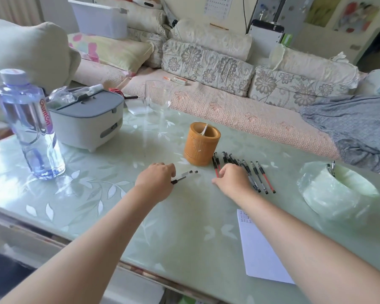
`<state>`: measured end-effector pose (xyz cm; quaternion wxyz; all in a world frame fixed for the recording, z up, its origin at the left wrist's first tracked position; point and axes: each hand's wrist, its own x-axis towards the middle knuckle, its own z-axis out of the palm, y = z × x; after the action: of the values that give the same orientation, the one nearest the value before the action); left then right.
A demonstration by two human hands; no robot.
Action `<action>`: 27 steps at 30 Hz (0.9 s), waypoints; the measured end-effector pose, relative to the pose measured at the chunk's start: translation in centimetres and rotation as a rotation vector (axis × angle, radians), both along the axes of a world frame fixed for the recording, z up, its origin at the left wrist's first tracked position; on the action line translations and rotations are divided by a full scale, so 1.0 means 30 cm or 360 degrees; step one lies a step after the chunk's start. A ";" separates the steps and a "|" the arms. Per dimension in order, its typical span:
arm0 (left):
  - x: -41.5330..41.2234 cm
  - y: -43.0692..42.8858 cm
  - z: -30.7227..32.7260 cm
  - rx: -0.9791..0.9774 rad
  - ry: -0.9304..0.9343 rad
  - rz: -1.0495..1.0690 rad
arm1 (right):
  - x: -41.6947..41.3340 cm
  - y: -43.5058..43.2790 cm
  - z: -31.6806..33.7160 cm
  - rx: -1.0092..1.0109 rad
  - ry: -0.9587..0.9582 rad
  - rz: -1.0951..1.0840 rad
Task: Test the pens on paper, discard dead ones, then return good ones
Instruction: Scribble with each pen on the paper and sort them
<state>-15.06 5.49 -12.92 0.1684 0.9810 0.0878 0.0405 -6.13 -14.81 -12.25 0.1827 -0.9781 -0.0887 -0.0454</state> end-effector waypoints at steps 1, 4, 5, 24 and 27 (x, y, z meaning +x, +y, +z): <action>0.001 0.002 0.001 -0.0013 -0.0002 0.0005 | -0.008 0.006 0.004 -0.0070 -0.0041 0.0042; 0.004 0.007 0.007 -0.0008 -0.0009 -0.0014 | -0.038 0.047 0.017 -0.0203 -0.0247 0.0330; 0.003 0.007 0.009 0.0008 -0.0016 -0.0022 | -0.051 0.067 0.020 -0.0222 -0.0308 0.0468; -0.007 0.033 0.024 0.0002 -0.0089 -0.0231 | -0.066 0.172 -0.018 -0.0580 -0.0220 0.1160; -0.011 0.024 0.033 0.0044 -0.0078 -0.0277 | -0.080 0.133 -0.023 -0.0528 -0.0245 0.1156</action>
<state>-15.38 6.21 -11.93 0.1598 0.9858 -0.0024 0.0510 -8.53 -10.82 -12.93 0.0194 -0.8931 -0.4480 -0.0360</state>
